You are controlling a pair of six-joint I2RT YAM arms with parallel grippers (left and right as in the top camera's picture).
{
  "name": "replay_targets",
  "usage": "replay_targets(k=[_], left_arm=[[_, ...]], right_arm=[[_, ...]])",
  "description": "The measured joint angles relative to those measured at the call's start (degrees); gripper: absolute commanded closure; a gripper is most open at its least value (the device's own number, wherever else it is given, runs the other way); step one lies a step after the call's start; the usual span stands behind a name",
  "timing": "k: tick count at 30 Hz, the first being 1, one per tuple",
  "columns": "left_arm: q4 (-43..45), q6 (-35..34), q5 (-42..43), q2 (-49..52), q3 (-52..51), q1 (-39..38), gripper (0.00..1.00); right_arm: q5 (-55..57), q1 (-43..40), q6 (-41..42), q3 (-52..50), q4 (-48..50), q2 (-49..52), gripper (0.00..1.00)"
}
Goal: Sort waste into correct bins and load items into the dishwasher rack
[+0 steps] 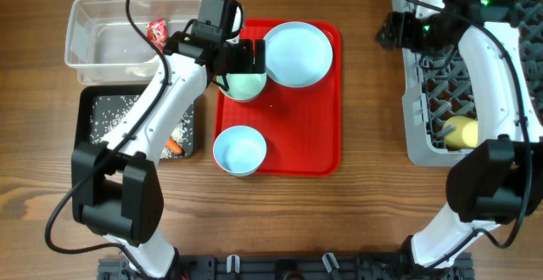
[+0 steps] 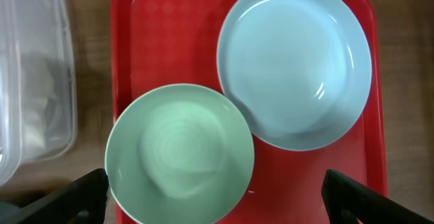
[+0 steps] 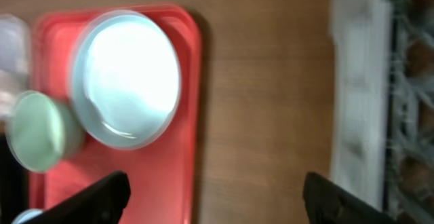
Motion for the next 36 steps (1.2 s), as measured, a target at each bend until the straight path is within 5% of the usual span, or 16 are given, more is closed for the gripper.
replay_targets(k=[11,18,36], left_arm=[[-0.63,-7.41,-1.07,0.00,0.00,0.09,0.00],[-0.85,-8.07,-1.97,0.00,0.00,0.09,0.00],[-1.14,-8.28,-2.82,0.00,0.00,0.09,0.00]], right_arm=[[-4.42,11.15,3.15,0.00,15.58,10.16,0.27],[1.77,14.78,7.87,0.00,16.20,18.16,0.32],[8.90,14.38,12.09,0.00,16.90,20.59,0.48]])
